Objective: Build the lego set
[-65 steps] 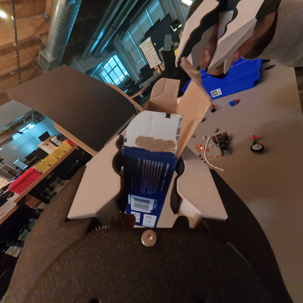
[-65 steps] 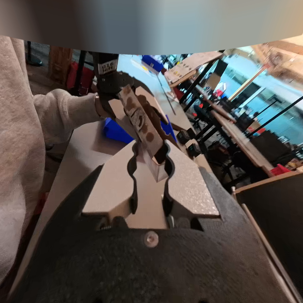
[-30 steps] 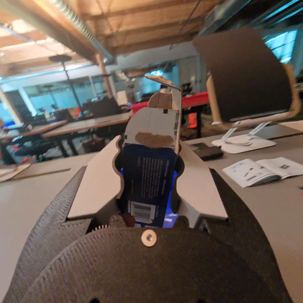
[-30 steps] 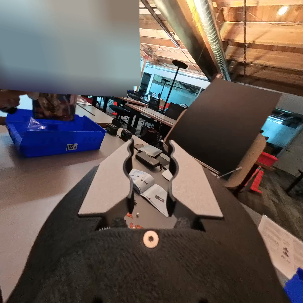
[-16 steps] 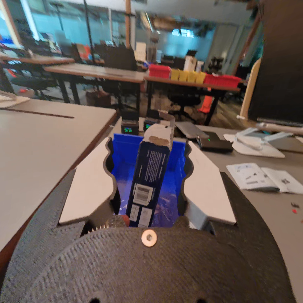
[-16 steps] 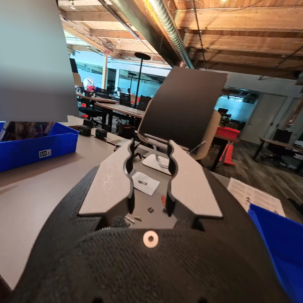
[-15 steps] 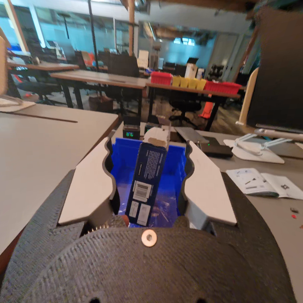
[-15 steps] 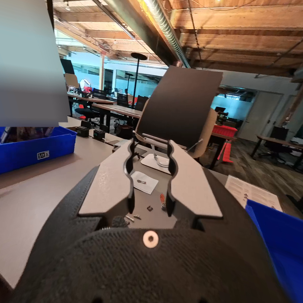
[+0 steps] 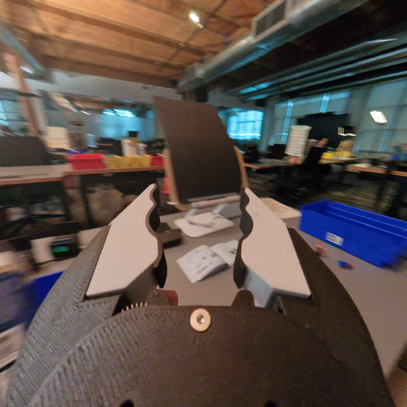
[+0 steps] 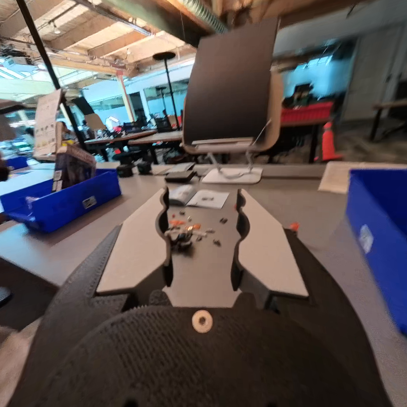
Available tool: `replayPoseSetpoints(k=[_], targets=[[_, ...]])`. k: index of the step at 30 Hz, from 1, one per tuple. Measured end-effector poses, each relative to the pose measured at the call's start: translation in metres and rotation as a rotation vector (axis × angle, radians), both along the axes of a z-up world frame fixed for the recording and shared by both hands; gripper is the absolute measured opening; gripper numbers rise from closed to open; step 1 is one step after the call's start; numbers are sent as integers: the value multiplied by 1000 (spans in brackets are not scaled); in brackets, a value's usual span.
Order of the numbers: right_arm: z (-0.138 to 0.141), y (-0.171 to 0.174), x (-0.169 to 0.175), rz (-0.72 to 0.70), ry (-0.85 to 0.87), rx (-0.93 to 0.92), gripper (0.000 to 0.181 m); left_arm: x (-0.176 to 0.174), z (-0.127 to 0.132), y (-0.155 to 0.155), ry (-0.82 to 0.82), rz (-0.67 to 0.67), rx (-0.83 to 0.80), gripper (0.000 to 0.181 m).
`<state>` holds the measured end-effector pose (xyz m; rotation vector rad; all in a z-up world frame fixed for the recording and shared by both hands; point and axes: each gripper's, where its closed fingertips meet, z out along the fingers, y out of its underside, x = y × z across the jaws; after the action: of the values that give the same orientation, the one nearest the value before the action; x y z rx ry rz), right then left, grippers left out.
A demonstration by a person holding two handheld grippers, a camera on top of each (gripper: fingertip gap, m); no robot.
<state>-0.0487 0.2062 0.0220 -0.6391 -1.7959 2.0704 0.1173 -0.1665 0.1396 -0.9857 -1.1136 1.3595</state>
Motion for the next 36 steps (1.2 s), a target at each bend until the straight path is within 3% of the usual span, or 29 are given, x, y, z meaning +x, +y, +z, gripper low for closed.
replayPoseSetpoints(k=[2,5,7,8,15,18,20,22,25,28,32,36], targets=[[-25,-10,4,74,-91,34,65,-34,-23,30,-100,-132,29,76],[-43,-20,8,122,-194,43,63,-75,-62,48,-206,-223,78,79],[-46,-22,7,103,-220,47,35,-94,-85,49,-252,-262,135,79],[-47,-22,6,88,-223,64,31,-101,-96,47,-277,-280,169,79],[-53,-44,-27,-32,-178,211,28,-144,-173,34,-476,-350,322,80],[-60,-64,-52,-54,-165,238,17,-157,-199,35,-529,-346,319,79],[-66,-78,-73,-80,-137,246,26,-164,-213,38,-559,-339,296,79],[-77,-91,-94,-115,-109,237,50,-170,-223,42,-573,-328,256,78],[-88,-104,-100,-90,-80,119,34,-175,-231,43,-553,-290,168,76],[-70,-97,-89,-6,-16,-29,30,-176,-231,39,-488,-243,94,75],[-60,-69,-104,-70,-11,-111,29,-172,-227,36,-430,-232,84,75],[-61,-41,-122,-141,52,-72,35,-164,-214,37,-351,-247,74,70]])
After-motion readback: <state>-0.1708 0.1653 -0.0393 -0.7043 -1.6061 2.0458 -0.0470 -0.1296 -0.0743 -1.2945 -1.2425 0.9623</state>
